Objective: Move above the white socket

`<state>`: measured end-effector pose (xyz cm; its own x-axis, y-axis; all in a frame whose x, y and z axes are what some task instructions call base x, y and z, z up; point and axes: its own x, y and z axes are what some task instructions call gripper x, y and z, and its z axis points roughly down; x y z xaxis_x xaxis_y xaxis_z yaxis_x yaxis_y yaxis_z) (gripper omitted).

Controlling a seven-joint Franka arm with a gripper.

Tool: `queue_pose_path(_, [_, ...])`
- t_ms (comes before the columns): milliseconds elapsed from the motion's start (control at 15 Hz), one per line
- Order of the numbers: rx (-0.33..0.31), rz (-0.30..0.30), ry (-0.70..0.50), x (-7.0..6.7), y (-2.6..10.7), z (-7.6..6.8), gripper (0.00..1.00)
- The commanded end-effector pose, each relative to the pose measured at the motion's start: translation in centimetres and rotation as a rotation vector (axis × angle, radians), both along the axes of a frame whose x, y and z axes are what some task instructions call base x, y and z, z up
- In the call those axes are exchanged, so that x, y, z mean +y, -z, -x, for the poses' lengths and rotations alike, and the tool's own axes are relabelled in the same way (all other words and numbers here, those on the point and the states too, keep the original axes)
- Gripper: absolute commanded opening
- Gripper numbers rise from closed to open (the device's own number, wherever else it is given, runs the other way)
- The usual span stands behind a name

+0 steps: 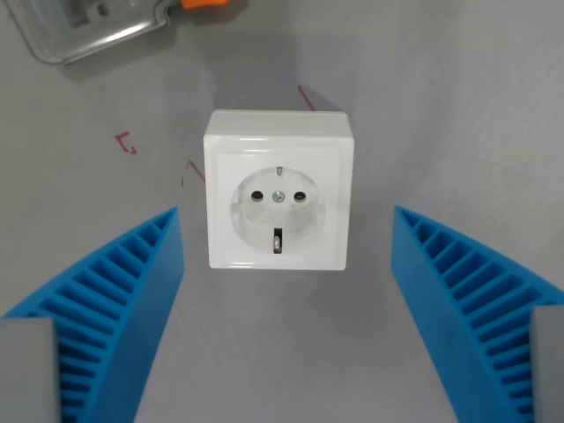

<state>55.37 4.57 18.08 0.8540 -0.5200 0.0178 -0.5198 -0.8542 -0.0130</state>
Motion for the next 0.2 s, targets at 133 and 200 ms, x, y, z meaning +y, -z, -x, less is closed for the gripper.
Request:
queue_pose_path(133, [0.010,0.049,0.057,0.43,0.15,-0.67,1.00])
queue_pose_path(200, [0.010,0.049,0.054,0.44,0.18,-0.68,1.00])
